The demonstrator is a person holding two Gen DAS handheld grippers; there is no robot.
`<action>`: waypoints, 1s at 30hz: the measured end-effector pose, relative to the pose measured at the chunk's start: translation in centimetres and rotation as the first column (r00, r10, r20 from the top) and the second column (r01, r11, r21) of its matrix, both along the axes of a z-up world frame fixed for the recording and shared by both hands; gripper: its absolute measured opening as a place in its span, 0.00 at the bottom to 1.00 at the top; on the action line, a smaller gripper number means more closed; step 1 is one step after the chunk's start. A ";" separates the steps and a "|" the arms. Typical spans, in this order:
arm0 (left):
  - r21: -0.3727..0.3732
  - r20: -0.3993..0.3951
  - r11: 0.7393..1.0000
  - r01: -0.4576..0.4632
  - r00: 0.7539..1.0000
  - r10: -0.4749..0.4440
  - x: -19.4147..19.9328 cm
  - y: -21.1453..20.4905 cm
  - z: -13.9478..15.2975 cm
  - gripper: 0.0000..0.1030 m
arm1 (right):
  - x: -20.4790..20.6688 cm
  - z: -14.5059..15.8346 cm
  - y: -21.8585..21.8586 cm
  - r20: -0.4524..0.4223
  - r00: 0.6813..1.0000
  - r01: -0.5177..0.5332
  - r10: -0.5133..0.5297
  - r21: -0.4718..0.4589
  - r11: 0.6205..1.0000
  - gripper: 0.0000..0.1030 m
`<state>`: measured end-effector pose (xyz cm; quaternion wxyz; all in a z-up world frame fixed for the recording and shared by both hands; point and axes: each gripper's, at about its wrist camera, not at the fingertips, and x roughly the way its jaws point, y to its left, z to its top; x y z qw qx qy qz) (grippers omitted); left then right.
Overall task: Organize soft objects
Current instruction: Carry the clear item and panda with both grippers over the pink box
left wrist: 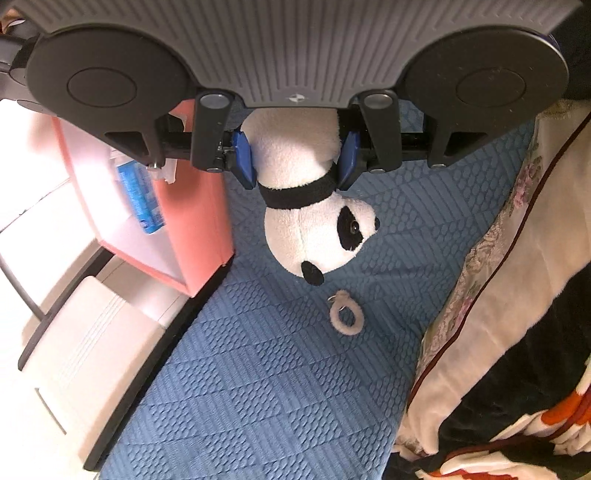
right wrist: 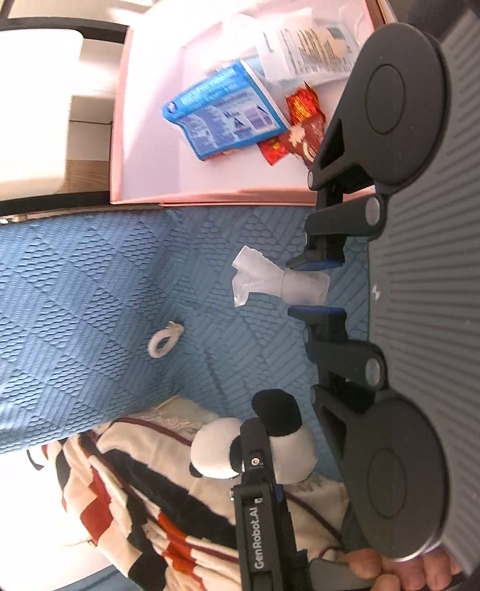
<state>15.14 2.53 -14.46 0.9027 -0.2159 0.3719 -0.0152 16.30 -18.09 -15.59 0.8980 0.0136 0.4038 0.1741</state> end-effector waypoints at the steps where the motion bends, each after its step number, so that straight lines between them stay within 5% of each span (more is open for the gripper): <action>1: 0.001 0.003 1.000 0.003 1.000 -0.003 -0.1 -0.3 0.4 0.52 | -0.1 0.5 -0.2 0.004 1.000 0.000 0.000 0.003 1.000 0.22; 30: 0.029 0.115 0.994 0.109 0.987 -0.112 3.7 -13.1 11.0 0.52 | 2.3 12.0 -11.4 0.128 0.990 0.052 -0.057 0.044 0.998 0.22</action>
